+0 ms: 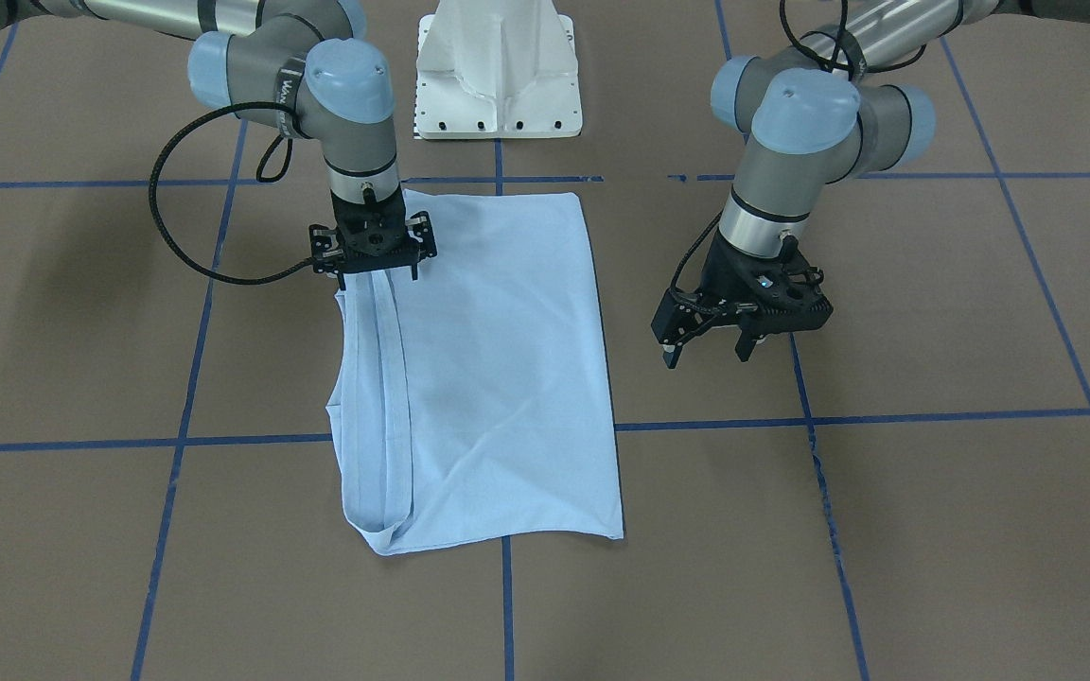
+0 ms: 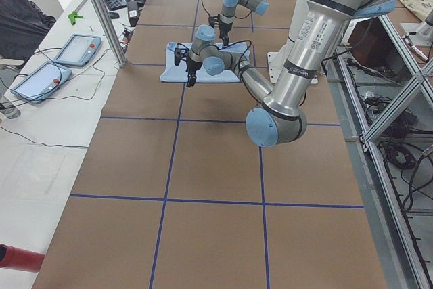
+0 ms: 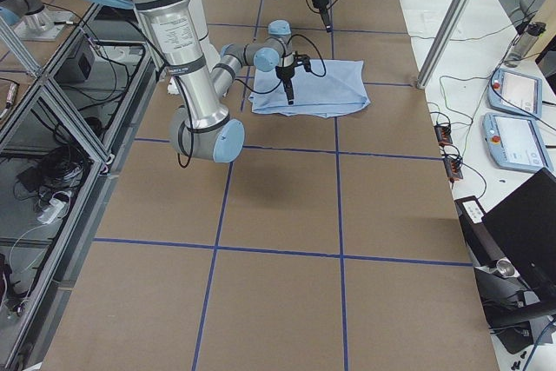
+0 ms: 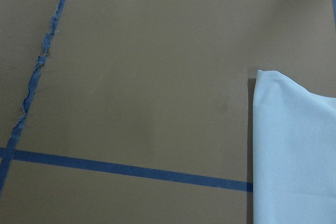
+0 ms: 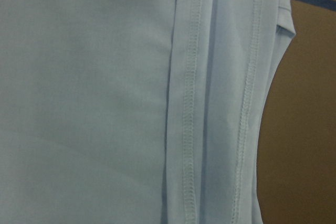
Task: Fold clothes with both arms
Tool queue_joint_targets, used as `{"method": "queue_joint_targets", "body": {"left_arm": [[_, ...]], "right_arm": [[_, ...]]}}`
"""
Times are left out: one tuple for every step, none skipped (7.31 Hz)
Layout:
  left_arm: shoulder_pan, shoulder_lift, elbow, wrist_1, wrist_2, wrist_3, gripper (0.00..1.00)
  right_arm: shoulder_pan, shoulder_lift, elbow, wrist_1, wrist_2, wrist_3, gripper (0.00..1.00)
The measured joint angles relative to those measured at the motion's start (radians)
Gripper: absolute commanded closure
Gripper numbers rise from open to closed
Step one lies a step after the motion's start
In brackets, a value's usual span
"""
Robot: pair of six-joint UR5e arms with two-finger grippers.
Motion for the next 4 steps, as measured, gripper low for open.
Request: {"method": "queue_joint_targets", "body": {"left_arm": [[0.000,0.000,-0.002,0.000,0.000,-0.001,0.00],[0.000,0.000,-0.003,0.000,0.000,-0.003,0.00],[0.000,0.000,-0.003,0.000,-0.001,-0.004,0.00],[0.000,0.000,-0.002,-0.001,-0.001,-0.004,0.00]], "right_arm": [[0.000,0.004,-0.002,-0.047,0.002,-0.017,0.00],[0.000,0.006,-0.004,-0.089,0.004,-0.032,0.00],[0.000,0.007,-0.007,-0.112,0.005,-0.039,0.00],[0.001,0.008,-0.012,-0.120,0.006,-0.042,0.00]]}}
